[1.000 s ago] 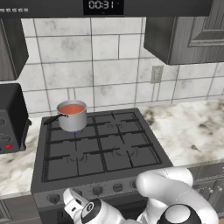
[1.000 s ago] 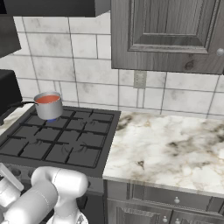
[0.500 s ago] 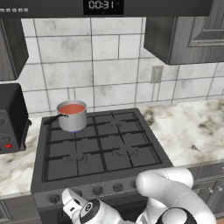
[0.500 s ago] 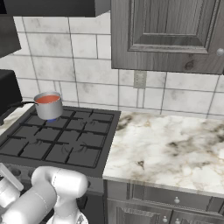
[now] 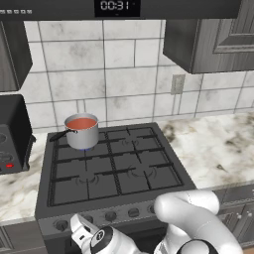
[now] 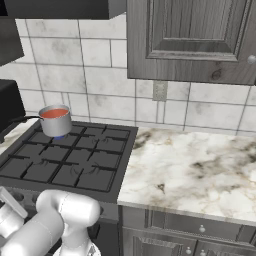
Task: Wait until the marinara sauce is simmered to a deep red color and then turn off the stove.
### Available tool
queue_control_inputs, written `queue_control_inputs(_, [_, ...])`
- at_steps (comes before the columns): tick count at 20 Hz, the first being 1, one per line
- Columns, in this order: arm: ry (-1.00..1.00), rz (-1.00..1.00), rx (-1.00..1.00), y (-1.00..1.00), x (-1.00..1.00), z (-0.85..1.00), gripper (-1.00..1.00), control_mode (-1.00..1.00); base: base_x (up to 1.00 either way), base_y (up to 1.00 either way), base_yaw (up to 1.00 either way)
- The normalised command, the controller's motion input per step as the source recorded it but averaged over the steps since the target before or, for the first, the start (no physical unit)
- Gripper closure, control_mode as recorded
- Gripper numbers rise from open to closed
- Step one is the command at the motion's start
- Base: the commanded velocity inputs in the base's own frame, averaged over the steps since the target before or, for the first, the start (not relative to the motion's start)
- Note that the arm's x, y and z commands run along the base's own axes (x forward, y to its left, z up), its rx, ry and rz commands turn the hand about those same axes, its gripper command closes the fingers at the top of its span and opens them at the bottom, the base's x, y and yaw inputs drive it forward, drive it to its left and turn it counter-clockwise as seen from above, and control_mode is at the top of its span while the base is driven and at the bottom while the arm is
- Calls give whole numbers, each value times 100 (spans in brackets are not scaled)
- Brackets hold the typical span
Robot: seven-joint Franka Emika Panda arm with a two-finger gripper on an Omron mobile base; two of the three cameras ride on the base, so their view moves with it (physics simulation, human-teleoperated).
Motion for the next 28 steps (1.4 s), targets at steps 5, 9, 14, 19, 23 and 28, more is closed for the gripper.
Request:
queue_control_inputs(5, [-1, 0, 0, 0, 9, -20, -100, -100, 0, 0, 0])
queue_control_inputs(9, [-1, 0, 0, 2, 10, -17, -100, -100, 0, 0, 0])
queue_control_inputs(14, [0, 0, 0, 1, 5, -3, -100, -100, 0, 0, 0])
queue_control_inputs(19, [0, 0, 0, 0, 0, 0, -100, -100, 0, 0, 0])
queue_control_inputs(23, [0, 0, 0, 0, 0, 0, -100, -100, 0, 0, 0])
queue_control_inputs(28, [0, 0, 0, 0, 0, 0, -100, -100, 0, 0, 0])
